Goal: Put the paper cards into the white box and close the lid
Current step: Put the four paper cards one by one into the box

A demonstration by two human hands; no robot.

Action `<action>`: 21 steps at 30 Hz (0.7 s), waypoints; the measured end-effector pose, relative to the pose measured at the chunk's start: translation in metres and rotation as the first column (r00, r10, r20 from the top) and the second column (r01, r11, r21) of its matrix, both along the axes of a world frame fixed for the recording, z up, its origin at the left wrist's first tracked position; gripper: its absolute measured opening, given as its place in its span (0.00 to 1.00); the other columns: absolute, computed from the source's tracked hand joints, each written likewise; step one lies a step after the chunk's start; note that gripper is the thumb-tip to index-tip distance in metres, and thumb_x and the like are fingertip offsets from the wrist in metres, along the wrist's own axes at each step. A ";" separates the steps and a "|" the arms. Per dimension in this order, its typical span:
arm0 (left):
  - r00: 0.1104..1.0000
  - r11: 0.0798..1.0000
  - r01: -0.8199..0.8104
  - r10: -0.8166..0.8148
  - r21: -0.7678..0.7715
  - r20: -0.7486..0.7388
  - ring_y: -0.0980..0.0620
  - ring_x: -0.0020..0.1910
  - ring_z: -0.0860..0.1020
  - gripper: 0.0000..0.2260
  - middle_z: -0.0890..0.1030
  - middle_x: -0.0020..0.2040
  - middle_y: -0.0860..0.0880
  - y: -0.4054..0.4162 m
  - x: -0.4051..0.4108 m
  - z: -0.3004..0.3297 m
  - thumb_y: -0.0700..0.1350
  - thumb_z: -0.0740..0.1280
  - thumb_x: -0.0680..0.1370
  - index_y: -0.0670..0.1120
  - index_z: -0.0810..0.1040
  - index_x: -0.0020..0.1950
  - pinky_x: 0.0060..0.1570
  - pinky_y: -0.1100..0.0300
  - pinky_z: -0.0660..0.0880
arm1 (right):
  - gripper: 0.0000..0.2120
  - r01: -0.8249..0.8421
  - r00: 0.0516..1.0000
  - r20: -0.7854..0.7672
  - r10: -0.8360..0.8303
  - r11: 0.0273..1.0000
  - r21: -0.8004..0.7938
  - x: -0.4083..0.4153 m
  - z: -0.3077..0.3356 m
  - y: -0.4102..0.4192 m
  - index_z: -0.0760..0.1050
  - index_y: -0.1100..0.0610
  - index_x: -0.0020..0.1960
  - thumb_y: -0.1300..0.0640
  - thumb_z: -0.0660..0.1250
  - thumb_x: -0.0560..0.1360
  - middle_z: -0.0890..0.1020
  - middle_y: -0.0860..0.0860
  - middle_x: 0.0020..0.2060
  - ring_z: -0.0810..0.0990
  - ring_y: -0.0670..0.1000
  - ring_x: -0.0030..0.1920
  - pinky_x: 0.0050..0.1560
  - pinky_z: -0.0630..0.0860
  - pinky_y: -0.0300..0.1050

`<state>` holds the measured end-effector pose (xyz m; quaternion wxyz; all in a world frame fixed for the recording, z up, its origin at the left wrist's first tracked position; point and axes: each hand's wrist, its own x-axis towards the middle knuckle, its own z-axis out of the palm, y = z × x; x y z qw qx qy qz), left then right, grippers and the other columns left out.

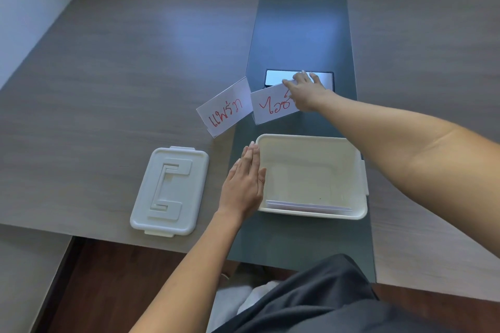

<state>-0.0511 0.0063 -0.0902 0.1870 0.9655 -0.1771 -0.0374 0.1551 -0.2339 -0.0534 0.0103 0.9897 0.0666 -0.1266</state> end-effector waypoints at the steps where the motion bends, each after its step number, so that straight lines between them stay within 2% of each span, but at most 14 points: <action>1: 1.000 1.000 0.001 -0.001 -0.001 -0.002 0.56 0.80 0.46 0.26 0.47 0.82 0.51 0.000 0.000 0.000 0.53 0.43 0.84 0.47 0.45 0.81 0.78 0.57 0.50 | 0.29 -0.002 1.000 0.013 0.002 1.000 -0.005 0.001 0.002 0.000 0.55 0.53 0.78 0.64 0.59 0.79 0.59 0.61 0.74 0.54 0.62 0.77 0.77 0.45 0.58; 6: 1.000 1.000 -0.005 0.005 0.010 -0.003 0.56 0.80 0.45 0.26 0.47 0.82 0.52 0.000 0.000 0.002 0.53 0.43 0.85 0.47 0.45 0.81 0.78 0.57 0.49 | 0.24 0.046 0.994 0.097 -0.047 0.999 0.005 0.003 -0.001 -0.004 0.69 0.57 0.67 0.72 0.56 0.74 0.69 0.60 0.62 0.69 0.62 0.62 0.71 0.58 0.57; 8: 1.000 1.000 -0.004 0.005 0.016 -0.009 0.56 0.80 0.45 0.26 0.47 0.82 0.52 0.000 0.000 0.002 0.54 0.43 0.84 0.47 0.45 0.81 0.78 0.57 0.49 | 0.19 0.035 0.997 0.073 -0.037 0.999 0.025 -0.002 -0.003 -0.005 0.71 0.59 0.62 0.72 0.54 0.75 0.74 0.60 0.57 0.73 0.61 0.50 0.60 0.67 0.53; 10: 1.000 1.000 -0.006 0.006 0.027 -0.010 0.56 0.80 0.45 0.26 0.47 0.82 0.52 -0.001 0.000 0.002 0.54 0.42 0.84 0.47 0.44 0.81 0.78 0.57 0.49 | 0.15 0.019 0.999 0.048 -0.021 0.998 0.053 -0.008 -0.004 -0.004 0.72 0.60 0.57 0.71 0.53 0.75 0.76 0.59 0.53 0.73 0.60 0.45 0.47 0.70 0.51; 12: 1.000 0.999 -0.010 0.010 0.039 -0.005 0.56 0.80 0.45 0.26 0.47 0.82 0.51 -0.001 0.000 0.002 0.54 0.42 0.84 0.47 0.45 0.81 0.78 0.57 0.49 | 0.14 0.021 0.999 0.047 -0.024 0.997 0.075 -0.013 -0.003 -0.004 0.72 0.60 0.56 0.70 0.54 0.75 0.77 0.59 0.53 0.74 0.60 0.46 0.42 0.69 0.50; 14: 1.000 0.999 -0.010 0.010 0.050 -0.012 0.55 0.80 0.45 0.26 0.47 0.82 0.52 -0.001 0.000 0.002 0.54 0.42 0.84 0.47 0.44 0.81 0.78 0.57 0.49 | 0.15 0.031 0.998 0.044 -0.036 0.994 0.101 -0.018 -0.002 -0.006 0.73 0.59 0.56 0.70 0.54 0.75 0.78 0.58 0.53 0.76 0.61 0.48 0.40 0.69 0.50; 17: 1.000 0.999 -0.009 0.011 0.054 -0.026 0.55 0.80 0.45 0.27 0.47 0.82 0.52 -0.001 0.000 0.005 0.54 0.43 0.84 0.47 0.45 0.81 0.78 0.57 0.48 | 0.15 0.053 0.996 0.066 -0.063 0.988 0.147 -0.026 0.004 -0.012 0.74 0.59 0.58 0.69 0.56 0.76 0.79 0.57 0.56 0.78 0.62 0.53 0.44 0.72 0.50; 21: 0.999 0.999 -0.014 0.017 0.049 -0.046 0.55 0.80 0.46 0.26 0.47 0.82 0.52 -0.002 -0.001 0.007 0.54 0.44 0.84 0.47 0.45 0.81 0.78 0.55 0.49 | 0.15 0.104 0.985 0.110 -0.131 0.969 0.222 -0.037 0.026 -0.026 0.75 0.56 0.58 0.67 0.57 0.76 0.79 0.56 0.58 0.78 0.63 0.55 0.45 0.70 0.50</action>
